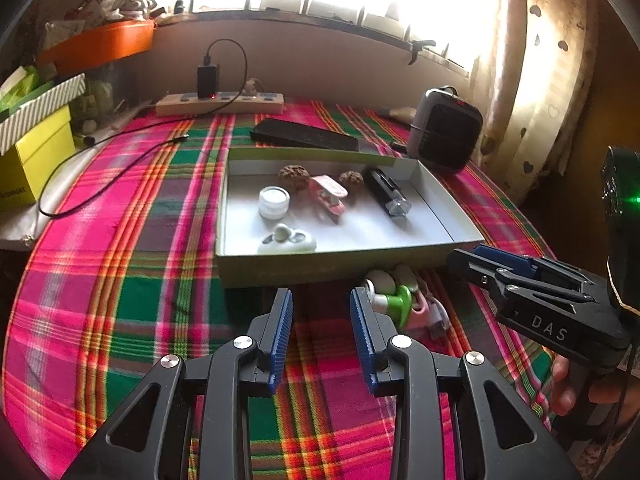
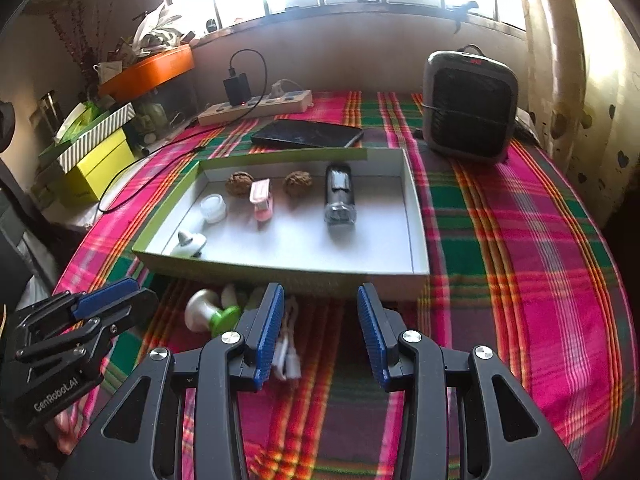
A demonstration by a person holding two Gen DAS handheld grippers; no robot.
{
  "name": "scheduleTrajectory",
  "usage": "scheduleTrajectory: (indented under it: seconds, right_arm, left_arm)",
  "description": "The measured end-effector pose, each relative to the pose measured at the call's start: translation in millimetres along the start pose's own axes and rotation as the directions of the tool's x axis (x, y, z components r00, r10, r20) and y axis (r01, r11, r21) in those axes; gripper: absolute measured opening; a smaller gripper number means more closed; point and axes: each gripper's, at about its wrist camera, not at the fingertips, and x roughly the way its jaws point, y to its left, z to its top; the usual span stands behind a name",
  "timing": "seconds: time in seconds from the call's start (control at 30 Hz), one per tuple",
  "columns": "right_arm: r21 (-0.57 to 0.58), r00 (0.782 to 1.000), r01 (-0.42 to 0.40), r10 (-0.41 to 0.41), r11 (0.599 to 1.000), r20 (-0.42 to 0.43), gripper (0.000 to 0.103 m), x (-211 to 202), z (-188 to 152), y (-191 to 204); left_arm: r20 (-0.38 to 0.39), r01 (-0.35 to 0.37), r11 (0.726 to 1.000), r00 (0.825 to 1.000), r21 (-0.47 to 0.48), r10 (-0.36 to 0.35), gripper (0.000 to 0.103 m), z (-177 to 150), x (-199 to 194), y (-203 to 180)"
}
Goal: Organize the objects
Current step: 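Withdraw both grippers from the tray toward the remaining items, then close the left gripper on the green-white spool while the right grasps the white cable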
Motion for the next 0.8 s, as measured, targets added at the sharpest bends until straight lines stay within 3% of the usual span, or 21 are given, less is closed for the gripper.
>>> scheduleTrajectory:
  seconds: [0.4,0.8]
  right_arm:
    - [0.009,1.0,-0.003,0.003,1.0,-0.029,0.04,-2,-22,-9]
    - [-0.027,0.996,-0.066,0.064,0.997,-0.055,0.046,8,-27,1]
  left_arm:
    - [-0.025,0.059,0.998,0.998,-0.001,-0.059,0.039,-5,4,-11]
    - [-0.03,0.064,0.998,0.998,0.005,-0.064,0.039,-4,5,-17]
